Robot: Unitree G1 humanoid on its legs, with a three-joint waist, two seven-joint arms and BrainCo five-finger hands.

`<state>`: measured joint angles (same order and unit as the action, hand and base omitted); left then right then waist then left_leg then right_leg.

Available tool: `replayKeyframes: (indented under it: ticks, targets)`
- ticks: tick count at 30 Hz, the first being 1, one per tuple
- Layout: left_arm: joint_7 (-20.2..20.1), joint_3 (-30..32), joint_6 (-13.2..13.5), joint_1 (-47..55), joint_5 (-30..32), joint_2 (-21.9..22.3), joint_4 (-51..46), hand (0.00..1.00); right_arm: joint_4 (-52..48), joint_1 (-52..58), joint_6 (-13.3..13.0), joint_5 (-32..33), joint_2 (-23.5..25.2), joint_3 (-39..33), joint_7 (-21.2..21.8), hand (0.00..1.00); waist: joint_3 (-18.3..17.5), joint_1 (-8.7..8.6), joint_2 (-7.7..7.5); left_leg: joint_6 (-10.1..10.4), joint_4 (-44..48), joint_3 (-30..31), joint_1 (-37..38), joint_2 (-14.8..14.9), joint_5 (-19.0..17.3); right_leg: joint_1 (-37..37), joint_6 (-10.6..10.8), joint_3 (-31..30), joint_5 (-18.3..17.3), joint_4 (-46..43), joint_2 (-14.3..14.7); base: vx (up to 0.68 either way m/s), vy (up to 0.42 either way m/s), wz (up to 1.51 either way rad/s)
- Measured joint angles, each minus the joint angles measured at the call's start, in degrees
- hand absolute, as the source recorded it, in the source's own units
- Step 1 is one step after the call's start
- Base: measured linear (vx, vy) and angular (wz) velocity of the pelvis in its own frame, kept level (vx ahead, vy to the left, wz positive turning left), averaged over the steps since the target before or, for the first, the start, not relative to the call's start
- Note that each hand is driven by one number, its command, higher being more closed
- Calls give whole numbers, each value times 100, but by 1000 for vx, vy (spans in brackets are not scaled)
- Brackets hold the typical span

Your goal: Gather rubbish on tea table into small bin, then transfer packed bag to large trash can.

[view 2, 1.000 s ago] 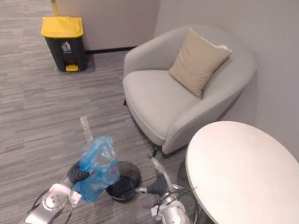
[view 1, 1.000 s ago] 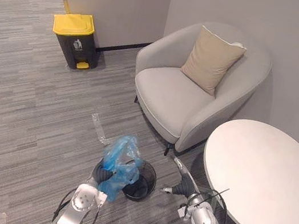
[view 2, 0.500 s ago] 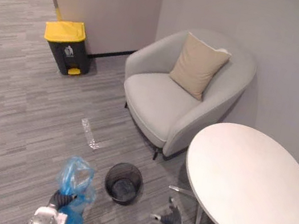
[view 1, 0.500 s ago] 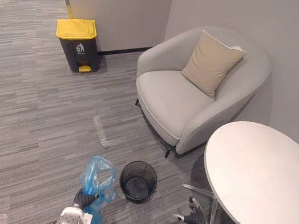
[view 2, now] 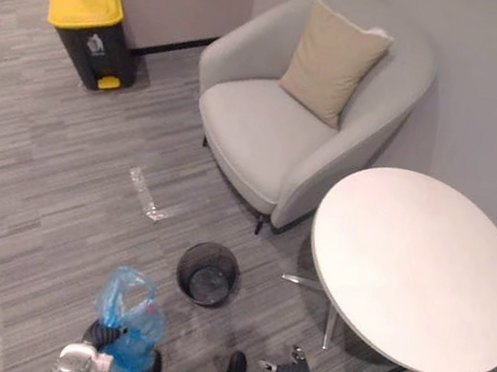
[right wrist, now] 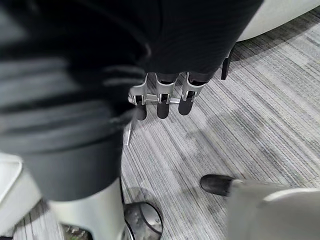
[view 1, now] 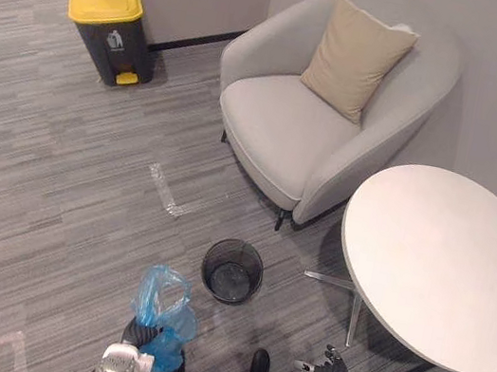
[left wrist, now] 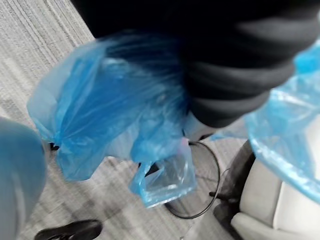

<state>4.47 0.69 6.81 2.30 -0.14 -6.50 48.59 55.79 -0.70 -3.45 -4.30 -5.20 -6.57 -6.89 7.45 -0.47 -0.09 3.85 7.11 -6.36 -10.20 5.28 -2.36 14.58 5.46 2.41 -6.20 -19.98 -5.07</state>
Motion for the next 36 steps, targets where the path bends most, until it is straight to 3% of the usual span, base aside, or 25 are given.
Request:
replayKeyframes:
  ticks: [2,3,4,5,6,8,10,11,12,13,16,17,19,21,24,29,31,33,35,36]
  targets:
    - [8,-11,14,17,2,-27,-111,100,25,130,6,34,81,3,-8,0,-15,39,-51,58,19,324,18,-123,53,-45,60,-152,-624,-1169,-21,24,-81,103]
    - [28,4,9,42,4,-64,-152,100,21,137,0,42,118,8,-8,0,-72,92,-230,87,52,408,-37,-203,107,-147,27,-243,-780,-1037,-36,-9,-175,70]
    - [38,16,6,71,4,-65,-172,100,-1,27,-9,42,99,4,-25,0,-86,226,-213,136,108,467,-236,-196,176,-211,-57,-303,-860,-656,21,-71,-132,33]
    - [38,14,5,76,4,-30,-171,100,-17,-84,-15,42,66,4,-46,0,-76,295,-180,151,84,479,-353,-198,252,-237,-130,-279,-898,-414,61,-143,-130,23]
    - [39,7,-3,61,2,82,-150,100,-17,-271,-19,42,34,-1,-64,0,15,332,-33,168,4,560,-498,-132,410,-222,-291,-208,-812,-136,139,-139,-54,30]
    - [31,-56,-3,57,-7,265,-97,100,-27,-343,-34,42,-42,-27,-130,0,121,322,169,222,-306,782,-580,-63,755,-239,-366,124,-683,45,213,-172,-60,66]
    - [31,-62,-4,75,-16,341,-61,100,-38,-319,-33,40,66,-50,-198,0,136,326,194,267,-511,826,-590,-21,1096,-290,-410,433,-660,41,227,-170,-81,81]
    - [36,-63,-2,63,-21,377,-70,100,-39,-319,-32,40,112,-55,-230,0,130,324,203,259,-846,691,-574,19,1539,-325,-535,703,-574,150,193,-189,-46,72]
    - [36,-67,0,52,-26,387,-71,100,-41,-312,-32,39,120,-77,-242,0,131,320,202,272,-841,503,-588,40,1401,-332,-603,831,-522,226,155,-199,5,73]
    - [34,-69,-6,-42,-39,399,-69,100,-89,-315,-32,42,231,-237,-285,0,185,318,136,19,-312,-128,-664,38,995,-322,-632,1021,-439,248,10,-133,45,63]
    - [37,-143,-4,-108,-64,397,-74,100,-234,-195,-36,47,223,-389,-332,0,263,197,-11,-217,1033,-766,-720,77,112,-392,-504,1460,-340,287,-425,-133,75,96]
    - [36,-228,2,-120,-77,401,-80,100,-229,-132,-34,46,167,-401,-337,0,250,141,19,-218,1240,-929,-609,206,-109,-443,-392,1590,-272,401,-503,-116,174,86]
    - [42,-240,1,-117,-113,378,-59,100,-215,-89,-30,49,91,-402,-328,0,258,127,157,-14,835,-1043,-303,301,-463,-503,-172,1652,-179,565,-467,-80,225,50]
    - [41,-307,-17,-108,-112,226,10,100,-107,-91,-3,54,252,-390,-310,0,261,170,18,-73,657,-1008,-247,83,-417,-701,-11,1627,16,920,-556,-25,220,22]
    - [35,-459,-27,-100,-110,37,29,100,-47,-46,11,52,287,-390,-303,0,250,169,-13,-240,599,-855,-181,-234,-534,-973,150,1591,106,1232,-708,8,231,35]
    - [32,-433,-33,-41,-105,-75,26,100,22,-85,29,43,290,-389,-263,0,203,165,-115,-490,1158,-772,-436,-515,-1006,-792,380,1497,-346,696,-1048,105,138,23]
    - [33,-435,-55,-17,-105,-102,27,100,28,-110,65,37,286,-388,-238,0,183,158,-164,-519,1444,-700,-490,-597,-1240,-531,351,1273,-419,-49,-1191,195,102,11]
    - [34,-431,-100,22,-105,-183,15,100,35,-167,75,36,296,-339,-221,0,212,73,-122,-636,1501,-523,-207,-580,-1423,120,113,800,-381,-1703,-1221,293,92,23]
    - [49,-402,-98,17,-107,-250,-60,100,67,-164,72,37,289,-182,-210,0,242,-7,-106,-630,1375,-390,153,-481,-1508,315,8,648,-839,-1991,-844,316,-39,37]
    - [69,-388,-92,-23,-108,-300,-77,100,106,-204,60,37,286,-166,-210,0,246,-7,-178,-616,1211,-372,355,-476,-1521,471,-62,691,-902,-1912,-672,409,-110,25]
